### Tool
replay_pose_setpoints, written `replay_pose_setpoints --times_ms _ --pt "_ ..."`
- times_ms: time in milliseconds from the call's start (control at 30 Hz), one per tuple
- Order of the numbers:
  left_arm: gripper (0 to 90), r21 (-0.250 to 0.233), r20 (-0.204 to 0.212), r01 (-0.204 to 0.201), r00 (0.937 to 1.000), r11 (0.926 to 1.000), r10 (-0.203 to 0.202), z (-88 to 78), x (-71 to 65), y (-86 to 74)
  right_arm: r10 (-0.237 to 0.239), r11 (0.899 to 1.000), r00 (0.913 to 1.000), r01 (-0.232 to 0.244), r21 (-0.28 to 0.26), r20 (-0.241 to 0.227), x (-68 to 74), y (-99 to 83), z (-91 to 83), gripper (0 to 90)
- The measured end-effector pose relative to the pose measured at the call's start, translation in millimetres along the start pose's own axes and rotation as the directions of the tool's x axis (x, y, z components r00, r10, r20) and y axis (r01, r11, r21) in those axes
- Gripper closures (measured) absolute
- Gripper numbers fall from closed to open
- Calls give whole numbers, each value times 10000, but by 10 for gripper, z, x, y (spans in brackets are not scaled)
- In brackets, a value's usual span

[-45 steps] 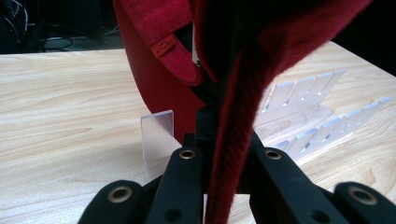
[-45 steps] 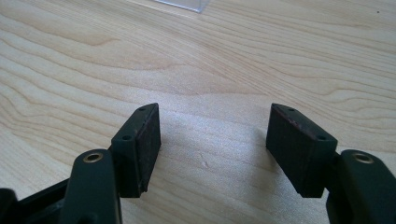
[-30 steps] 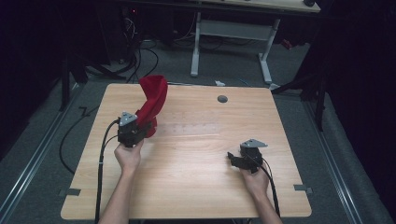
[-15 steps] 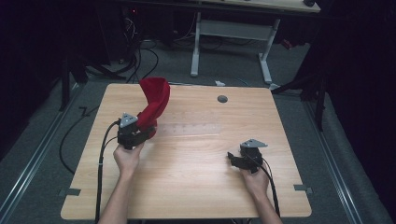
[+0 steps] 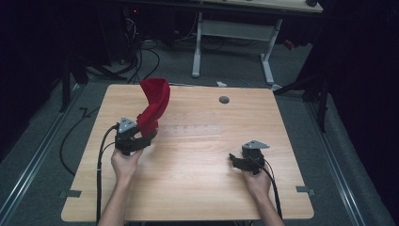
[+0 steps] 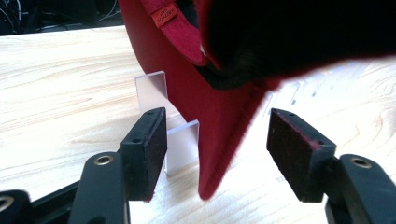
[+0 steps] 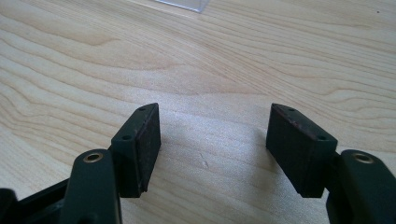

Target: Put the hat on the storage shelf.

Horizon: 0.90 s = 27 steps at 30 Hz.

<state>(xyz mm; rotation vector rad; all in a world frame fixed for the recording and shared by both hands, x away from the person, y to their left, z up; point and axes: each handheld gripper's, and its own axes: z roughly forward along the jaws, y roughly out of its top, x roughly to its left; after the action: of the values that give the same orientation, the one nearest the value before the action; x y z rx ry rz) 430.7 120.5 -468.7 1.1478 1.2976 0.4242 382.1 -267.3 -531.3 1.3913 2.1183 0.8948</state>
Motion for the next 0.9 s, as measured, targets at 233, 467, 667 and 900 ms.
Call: replay_pose_setpoints --times_ms 233,467,667,900 --pt "368 93 -100 -241 9997 9997 242 -110 -6 -8 4 10000 10000 -4 5 -2 0 0 0 357" --pt "367 199 -166 -185 9997 9996 188 -219 19 -58 2 10000 10000 -2 0 2 1 0 0 357" --pt "368 214 -195 -347 9992 9992 351 -288 17 -114 8 10000 10000 -8 3 5 1 0 0 357" --pt "369 313 -170 -416 9990 9986 422 -369 11 -201 -9 10000 10000 9 -3 17 0 0 0 357"
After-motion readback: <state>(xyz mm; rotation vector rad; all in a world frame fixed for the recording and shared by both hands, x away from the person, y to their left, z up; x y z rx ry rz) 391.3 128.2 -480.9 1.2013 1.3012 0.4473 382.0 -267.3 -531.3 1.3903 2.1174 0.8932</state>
